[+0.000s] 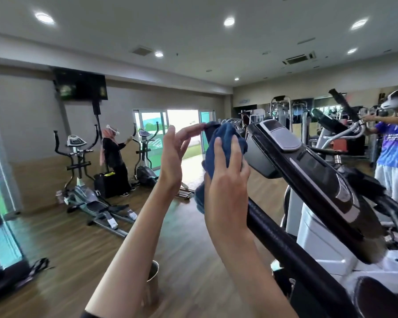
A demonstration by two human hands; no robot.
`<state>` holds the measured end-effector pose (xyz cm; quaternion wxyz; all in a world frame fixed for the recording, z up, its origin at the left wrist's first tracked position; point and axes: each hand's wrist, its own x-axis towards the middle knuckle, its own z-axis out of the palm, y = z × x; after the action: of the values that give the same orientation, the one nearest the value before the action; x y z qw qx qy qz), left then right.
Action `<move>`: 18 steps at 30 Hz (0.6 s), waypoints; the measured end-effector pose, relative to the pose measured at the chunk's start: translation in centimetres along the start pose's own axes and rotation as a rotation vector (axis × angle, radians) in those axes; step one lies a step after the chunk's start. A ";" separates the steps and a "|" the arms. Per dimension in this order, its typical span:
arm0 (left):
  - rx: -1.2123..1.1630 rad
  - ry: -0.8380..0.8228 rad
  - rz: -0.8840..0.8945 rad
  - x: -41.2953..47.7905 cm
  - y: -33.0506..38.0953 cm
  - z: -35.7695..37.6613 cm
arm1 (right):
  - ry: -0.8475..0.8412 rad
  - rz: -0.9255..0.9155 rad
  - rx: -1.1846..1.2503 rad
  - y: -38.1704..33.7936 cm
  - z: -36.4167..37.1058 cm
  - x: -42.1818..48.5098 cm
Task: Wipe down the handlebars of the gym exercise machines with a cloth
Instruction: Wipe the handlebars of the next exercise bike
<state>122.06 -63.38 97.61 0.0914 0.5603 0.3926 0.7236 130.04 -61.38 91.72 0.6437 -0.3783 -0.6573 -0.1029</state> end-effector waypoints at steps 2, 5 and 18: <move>0.005 -0.002 -0.010 -0.1 0.3 0.0 | 0.023 0.023 -0.038 -0.4 0.4 1.0; -0.004 -0.008 -0.021 -0.3 0.6 0.0 | 0.062 0.033 -0.066 -1.7 1.8 3.9; 0.072 0.013 0.006 -0.6 0.2 0.0 | -0.195 0.100 -0.123 1.7 -3.5 -2.4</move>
<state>122.33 -63.83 97.30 0.0664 0.5596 0.4175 0.7128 133.54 -63.24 89.42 0.5566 -0.4575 -0.6896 -0.0733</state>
